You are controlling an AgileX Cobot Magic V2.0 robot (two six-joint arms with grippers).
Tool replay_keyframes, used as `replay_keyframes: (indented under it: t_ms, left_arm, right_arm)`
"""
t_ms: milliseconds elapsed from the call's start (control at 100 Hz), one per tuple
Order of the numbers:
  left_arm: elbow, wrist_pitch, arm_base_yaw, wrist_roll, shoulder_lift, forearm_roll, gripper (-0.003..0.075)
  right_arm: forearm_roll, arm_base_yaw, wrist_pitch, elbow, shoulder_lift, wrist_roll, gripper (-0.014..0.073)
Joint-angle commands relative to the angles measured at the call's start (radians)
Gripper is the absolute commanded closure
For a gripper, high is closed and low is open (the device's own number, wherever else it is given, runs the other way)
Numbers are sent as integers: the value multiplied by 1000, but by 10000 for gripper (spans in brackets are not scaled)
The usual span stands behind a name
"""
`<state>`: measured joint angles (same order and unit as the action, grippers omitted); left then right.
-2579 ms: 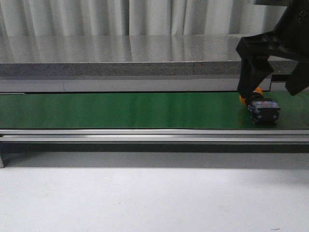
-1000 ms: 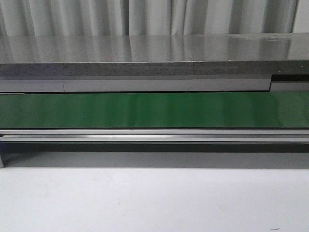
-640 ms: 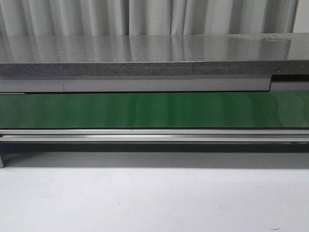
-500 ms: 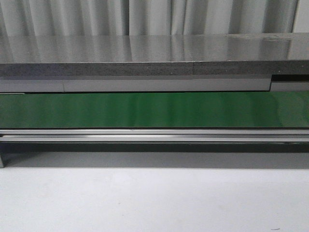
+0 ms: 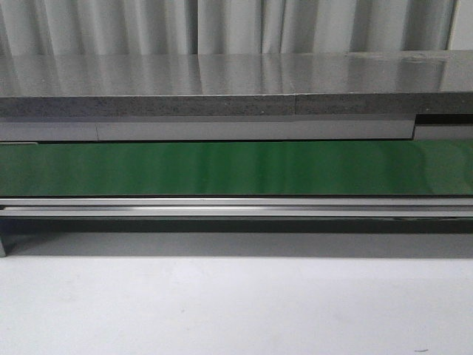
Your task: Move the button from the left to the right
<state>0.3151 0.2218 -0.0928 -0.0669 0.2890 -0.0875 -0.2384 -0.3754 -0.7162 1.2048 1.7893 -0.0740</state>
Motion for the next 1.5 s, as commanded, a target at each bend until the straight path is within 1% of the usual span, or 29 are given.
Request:
replay_keyframes:
  t_ms: [0,240,440,570,790,980,1289,1389,1489]
  left_arm:
    - [27,-72,-8,5,7,-11,715]
    - [27,-72,-8,5,7,-11,715]
    - [27,-72,-8,5,7,-11,715]
    - [27,-72,-8,5,7,-11,715]
    - [27,-72,-8,5,7,-11,715]
    - [27,-72,-8,5,7,-11,715]
    - [27,-72,-8,5,7,-11,715]
    - [27,-72,-8,5,7,-11,715]
    - [27,-72,-8,5,7,-11,715]
  right_arm:
    - [-28,-12,32,33,-46,5,157]
    - [-23,-12,43,33,-54,4,153]
    - [61,9,84,33,-125,4,159]
    - [81,61,110,33,-197,4,159]
    - [84,184,167,-1,-318,4,159]
    - [109,255,273,-132,-463,4,159]
    - [123,343,509,-471,-798,4,159]
    - [123,376,560,-565,-928,4,159]
    - [123,401,575,-649,-1042,4,159]
